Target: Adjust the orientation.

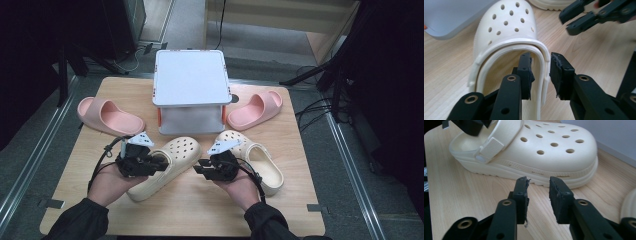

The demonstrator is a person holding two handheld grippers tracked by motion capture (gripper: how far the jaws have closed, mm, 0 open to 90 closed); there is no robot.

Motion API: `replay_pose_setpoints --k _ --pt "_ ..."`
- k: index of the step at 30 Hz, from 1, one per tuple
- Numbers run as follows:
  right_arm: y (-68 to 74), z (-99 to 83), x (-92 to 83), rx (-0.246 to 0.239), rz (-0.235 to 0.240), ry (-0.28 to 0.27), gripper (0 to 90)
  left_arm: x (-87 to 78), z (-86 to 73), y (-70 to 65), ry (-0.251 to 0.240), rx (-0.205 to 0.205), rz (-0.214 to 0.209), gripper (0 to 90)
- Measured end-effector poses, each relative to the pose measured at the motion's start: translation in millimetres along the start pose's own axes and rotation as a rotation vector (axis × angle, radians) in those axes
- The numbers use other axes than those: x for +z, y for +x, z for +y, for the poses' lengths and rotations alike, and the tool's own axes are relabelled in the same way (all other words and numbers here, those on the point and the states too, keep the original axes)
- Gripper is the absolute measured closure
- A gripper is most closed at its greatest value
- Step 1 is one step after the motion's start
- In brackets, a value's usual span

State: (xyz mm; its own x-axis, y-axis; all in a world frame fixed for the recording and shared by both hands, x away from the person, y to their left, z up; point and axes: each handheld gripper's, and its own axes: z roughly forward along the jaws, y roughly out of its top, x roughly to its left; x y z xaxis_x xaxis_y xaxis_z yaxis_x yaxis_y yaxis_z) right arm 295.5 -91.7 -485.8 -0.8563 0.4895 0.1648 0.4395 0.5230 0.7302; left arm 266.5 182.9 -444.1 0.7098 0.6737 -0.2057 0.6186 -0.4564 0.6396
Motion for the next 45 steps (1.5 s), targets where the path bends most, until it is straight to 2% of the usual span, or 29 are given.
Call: replay_pose_setpoints --k 3,6,10,11,18,24,30,35,40,44,45 --pt "3.5 2.9 7.5 -0.004 -0.005 0.011 74.3 -9.4 -4.4 9.0 0.005 -0.013 0.008 78.1" --pt "4.0 4.5 9.4 0.004 -0.006 0.01 76.7 -14.3 -6.5 12.5 0.001 -0.009 0.012 82.3" --pt "4.2 7.3 12.3 0.01 -0.017 0.015 81.8 -22.0 -11.5 22.4 -0.011 -0.031 0.029 86.1" --pt "4.0 7.7 14.6 0.009 -0.024 0.022 84.7 -23.1 -14.6 28.9 -0.003 -0.047 0.043 86.7" --pt "6.1 9.8 22.6 0.004 -0.03 0.032 88.3 -19.8 -23.0 42.3 0.025 -0.05 0.074 89.4" --pt "9.1 13.4 29.4 -0.002 -0.017 0.026 89.1 -13.6 -36.1 54.4 0.05 -0.072 0.096 89.4" --pt "13.5 14.6 33.4 -0.012 -0.002 0.027 89.1 -8.6 -46.8 67.8 0.052 -0.107 0.088 89.4" --pt "14.7 14.2 38.8 -0.014 0.001 0.039 89.1 -1.4 -49.3 70.1 0.071 -0.114 0.075 89.4" --pt "10.9 13.4 42.3 -0.001 0.01 0.035 89.6 1.6 -49.0 67.3 0.067 -0.117 0.083 89.4" --pt "10.1 13.8 42.3 0.003 0.011 0.038 89.9 1.3 -50.5 67.3 0.068 -0.128 0.067 89.4" --pt "9.2 14.4 41.9 0.002 0.001 0.04 89.9 1.9 -51.4 65.3 0.065 -0.135 0.052 89.5"
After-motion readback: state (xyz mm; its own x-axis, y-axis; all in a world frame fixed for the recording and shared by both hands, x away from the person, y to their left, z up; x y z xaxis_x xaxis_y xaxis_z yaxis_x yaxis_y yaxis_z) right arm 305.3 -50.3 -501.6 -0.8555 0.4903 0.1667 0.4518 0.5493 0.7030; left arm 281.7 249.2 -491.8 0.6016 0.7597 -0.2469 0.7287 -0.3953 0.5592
